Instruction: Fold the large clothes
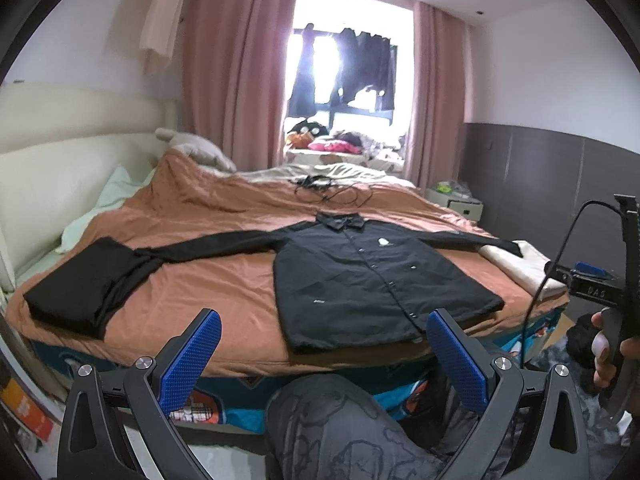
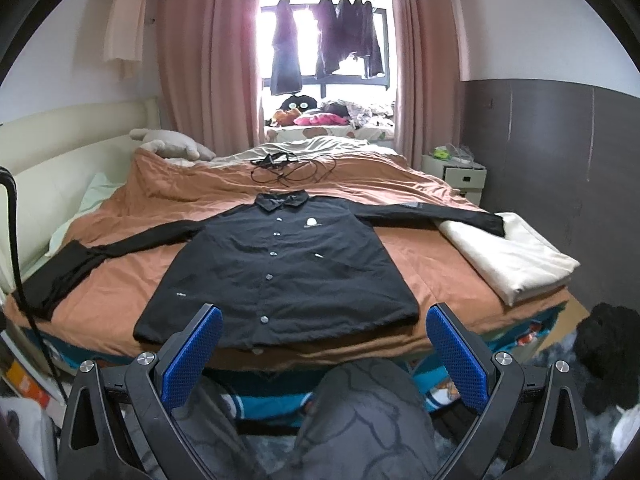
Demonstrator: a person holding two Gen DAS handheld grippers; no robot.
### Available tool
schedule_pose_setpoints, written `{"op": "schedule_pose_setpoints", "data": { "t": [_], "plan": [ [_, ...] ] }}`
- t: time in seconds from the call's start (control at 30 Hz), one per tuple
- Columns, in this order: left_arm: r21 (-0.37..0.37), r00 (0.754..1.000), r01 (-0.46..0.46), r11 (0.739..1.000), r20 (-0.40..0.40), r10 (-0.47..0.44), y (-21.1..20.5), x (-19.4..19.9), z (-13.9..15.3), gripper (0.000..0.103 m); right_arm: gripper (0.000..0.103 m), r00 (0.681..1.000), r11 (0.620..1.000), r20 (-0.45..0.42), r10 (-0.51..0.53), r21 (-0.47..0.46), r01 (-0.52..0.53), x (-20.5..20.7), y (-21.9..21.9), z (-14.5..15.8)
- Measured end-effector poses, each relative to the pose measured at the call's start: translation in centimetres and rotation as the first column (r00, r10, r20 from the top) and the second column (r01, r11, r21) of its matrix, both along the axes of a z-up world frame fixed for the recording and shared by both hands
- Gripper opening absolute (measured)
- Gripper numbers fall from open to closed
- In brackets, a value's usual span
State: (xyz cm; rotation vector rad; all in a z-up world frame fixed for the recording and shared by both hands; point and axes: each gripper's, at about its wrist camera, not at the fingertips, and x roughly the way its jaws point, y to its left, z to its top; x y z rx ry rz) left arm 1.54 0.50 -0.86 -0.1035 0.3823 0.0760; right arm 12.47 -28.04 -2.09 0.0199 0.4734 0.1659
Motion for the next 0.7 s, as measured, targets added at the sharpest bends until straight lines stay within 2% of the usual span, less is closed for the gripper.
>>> {"op": "schedule_pose_setpoints", "data": {
  "t": [0.17, 0.3, 0.53, 0.7],
  "plan": [
    [-0.06, 0.998, -0.044, 0.997, -0.037, 0.042, 1.8, 2.6, -0.7, 0.103, 0.102, 1.0, 1.0, -0.011, 0.018, -0.014, -0.019, 2.6, 1.0, -0.8],
    [-0.109, 0.995, -0.069, 0.992, -0.074, 0.062, 2.9, 4.9, -1.0, 0.103, 0.102, 0.998, 0.999, -0.042, 0.043, 0.025, -0.042, 5.5, 1.1, -1.4],
    [-0.121, 0.986, -0.127, 0.984, -0.124, 0.112, 4.7, 8.9, -0.9, 0.103, 0.102, 0.995, 0.995, -0.062, 0.081, 0.056, -0.077, 10.2, 2.6, -2.3],
    [-0.12, 0.979, -0.175, 0.977, -0.127, 0.159, 6.8, 11.6, -0.8, 0.103, 0.102, 0.989, 0.99, -0.092, 0.119, 0.083, -0.112, 13.9, 4.5, -2.5]
  ]
}}
